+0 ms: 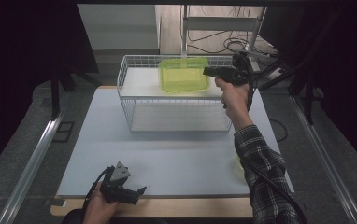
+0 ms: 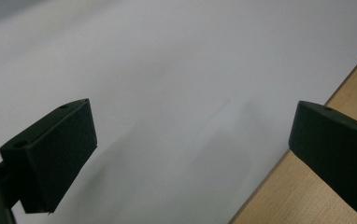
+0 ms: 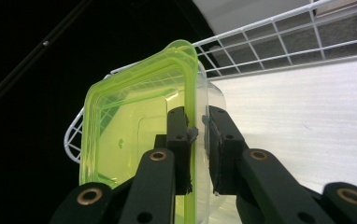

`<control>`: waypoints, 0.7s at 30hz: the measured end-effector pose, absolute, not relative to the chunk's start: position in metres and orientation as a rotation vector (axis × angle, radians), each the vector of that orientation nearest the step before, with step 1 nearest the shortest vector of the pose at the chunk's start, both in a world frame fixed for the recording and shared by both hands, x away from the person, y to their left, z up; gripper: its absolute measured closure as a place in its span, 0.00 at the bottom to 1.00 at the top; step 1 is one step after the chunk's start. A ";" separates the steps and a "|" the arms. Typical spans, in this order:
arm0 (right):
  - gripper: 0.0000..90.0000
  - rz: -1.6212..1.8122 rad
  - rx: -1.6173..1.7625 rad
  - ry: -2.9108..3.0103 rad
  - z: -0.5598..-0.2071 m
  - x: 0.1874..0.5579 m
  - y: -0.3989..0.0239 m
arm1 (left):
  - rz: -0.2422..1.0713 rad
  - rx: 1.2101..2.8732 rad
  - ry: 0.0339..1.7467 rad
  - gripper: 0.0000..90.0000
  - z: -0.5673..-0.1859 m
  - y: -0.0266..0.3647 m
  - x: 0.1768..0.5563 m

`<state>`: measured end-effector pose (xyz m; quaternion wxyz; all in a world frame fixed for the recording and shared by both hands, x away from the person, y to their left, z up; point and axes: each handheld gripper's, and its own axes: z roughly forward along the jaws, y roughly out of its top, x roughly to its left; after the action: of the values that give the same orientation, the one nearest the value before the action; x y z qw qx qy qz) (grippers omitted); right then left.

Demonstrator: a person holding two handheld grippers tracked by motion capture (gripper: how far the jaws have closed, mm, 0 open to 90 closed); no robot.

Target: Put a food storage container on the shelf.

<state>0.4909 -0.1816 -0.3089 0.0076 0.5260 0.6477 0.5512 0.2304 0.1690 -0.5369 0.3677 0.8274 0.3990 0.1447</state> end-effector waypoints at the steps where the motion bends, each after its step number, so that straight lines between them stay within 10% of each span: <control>1: 0.89 1.723 1.644 2.025 -0.309 0.491 -0.182 | 0.372 2.125 1.025 0.01 -0.537 0.169 0.230; 21: 0.79 1.478 1.581 2.065 -0.313 0.498 -0.169 | 0.371 2.140 1.018 0.01 -0.538 0.168 0.230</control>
<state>0.4980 -0.1694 -0.3131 0.0750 0.5271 0.6882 0.4928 0.2304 0.1677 -0.5376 0.3631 0.8313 0.3954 0.1442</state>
